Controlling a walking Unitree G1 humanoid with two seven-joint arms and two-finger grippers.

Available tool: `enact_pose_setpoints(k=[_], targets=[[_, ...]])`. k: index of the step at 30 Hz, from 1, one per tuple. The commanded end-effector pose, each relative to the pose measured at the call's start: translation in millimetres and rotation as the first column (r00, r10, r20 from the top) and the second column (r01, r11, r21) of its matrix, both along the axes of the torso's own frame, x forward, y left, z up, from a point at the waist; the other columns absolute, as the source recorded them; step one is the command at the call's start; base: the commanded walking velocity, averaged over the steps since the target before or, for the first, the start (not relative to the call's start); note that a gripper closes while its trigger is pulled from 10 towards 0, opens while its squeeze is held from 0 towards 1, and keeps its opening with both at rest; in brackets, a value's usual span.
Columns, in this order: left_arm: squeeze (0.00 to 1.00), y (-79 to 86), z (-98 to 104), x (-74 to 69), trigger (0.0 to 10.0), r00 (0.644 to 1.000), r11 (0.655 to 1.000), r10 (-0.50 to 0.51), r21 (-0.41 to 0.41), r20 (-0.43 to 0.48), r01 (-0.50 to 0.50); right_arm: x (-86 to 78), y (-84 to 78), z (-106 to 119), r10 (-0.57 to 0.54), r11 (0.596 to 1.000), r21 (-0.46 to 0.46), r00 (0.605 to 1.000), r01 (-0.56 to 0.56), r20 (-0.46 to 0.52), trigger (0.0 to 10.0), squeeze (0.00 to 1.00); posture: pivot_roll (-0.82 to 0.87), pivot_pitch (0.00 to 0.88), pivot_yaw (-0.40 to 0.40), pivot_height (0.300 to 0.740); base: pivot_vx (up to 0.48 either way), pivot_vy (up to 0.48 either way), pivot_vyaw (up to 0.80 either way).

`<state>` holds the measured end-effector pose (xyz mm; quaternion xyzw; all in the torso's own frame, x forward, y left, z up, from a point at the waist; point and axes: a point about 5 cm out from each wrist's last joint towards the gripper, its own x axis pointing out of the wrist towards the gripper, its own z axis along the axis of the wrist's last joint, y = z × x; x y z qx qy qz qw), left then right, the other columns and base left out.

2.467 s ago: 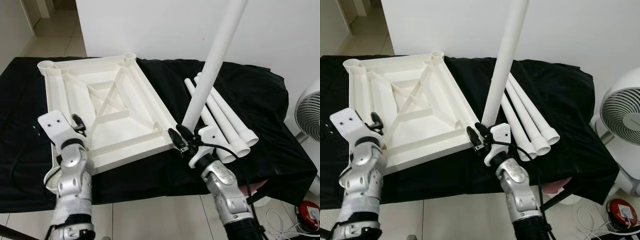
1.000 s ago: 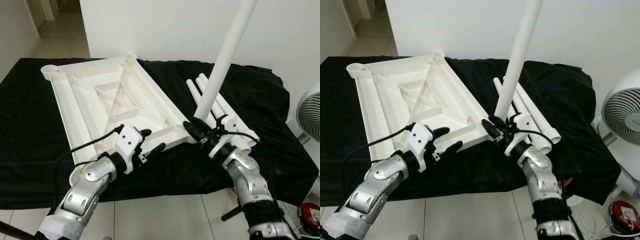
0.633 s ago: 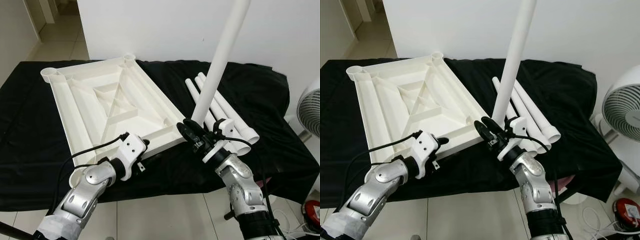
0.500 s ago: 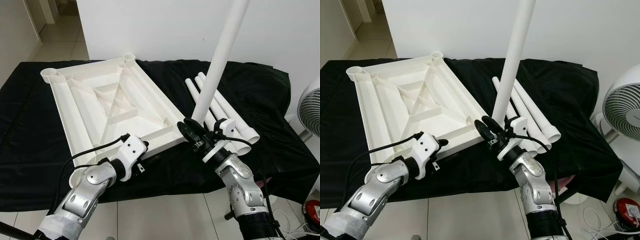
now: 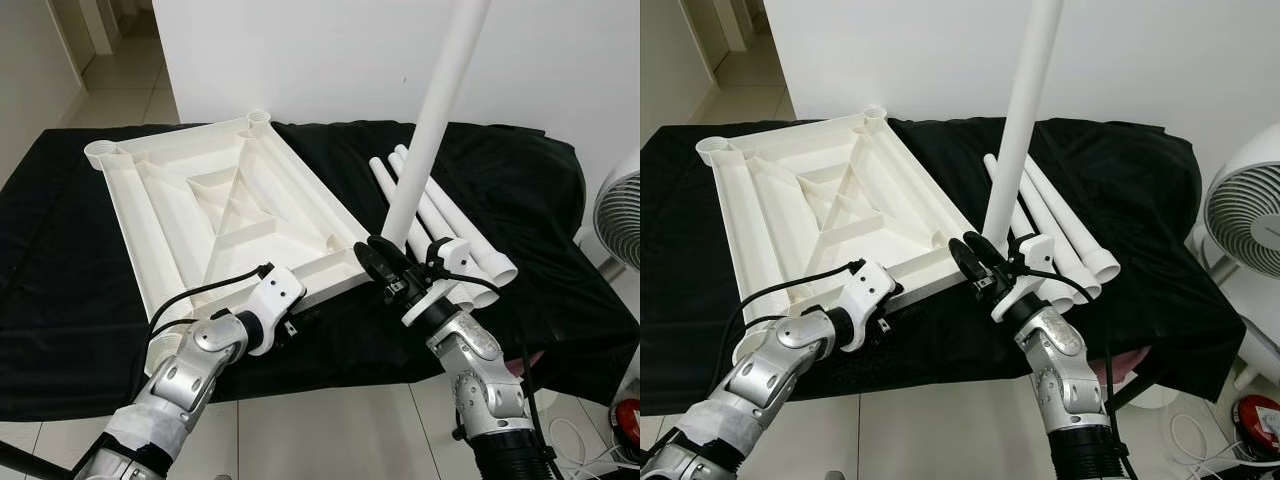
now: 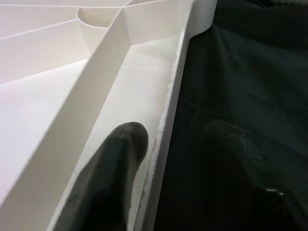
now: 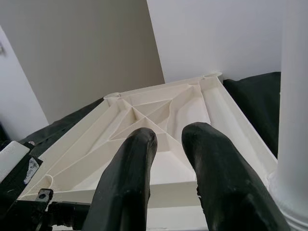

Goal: Building children table

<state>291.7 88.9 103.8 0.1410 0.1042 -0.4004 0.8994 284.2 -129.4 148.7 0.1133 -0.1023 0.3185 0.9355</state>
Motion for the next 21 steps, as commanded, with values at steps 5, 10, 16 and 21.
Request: enact_pose_setpoints(k=[5,10,16,21], targets=[[0.00,30.1,-6.6,20.4,0.0,0.935,0.932,0.353,0.082,0.019,-0.354,0.9,2.2,2.7,0.001,1.000,-0.008,1.000,-0.001,0.002,10.0,0.00,-0.08,0.000,-0.002,0.740,0.000,0.000,0.00],[0.00,37.9,-9.5,20.7,0.0,0.909,0.903,0.417,0.110,0.009,-0.416,0.3,1.7,1.9,-0.012,1.000,-0.011,1.000,0.012,-0.003,10.0,0.00,-0.08,0.000,0.004,0.740,0.000,0.000,0.00],[0.00,39.4,-13.2,15.8,0.0,0.905,0.898,0.426,0.119,-0.005,-0.423,-0.4,1.9,0.4,-0.017,1.000,-0.012,1.000,0.017,-0.008,10.0,0.00,-0.08,0.000,0.004,0.740,0.000,0.000,0.00],[0.00,43.2,-15.2,9.8,0.0,0.884,0.879,0.467,0.119,-0.016,-0.462,-0.9,2.1,-0.9,-0.017,1.000,-0.020,1.000,0.017,-0.011,10.0,0.00,-0.08,0.000,0.007,0.740,0.000,0.000,0.00]])
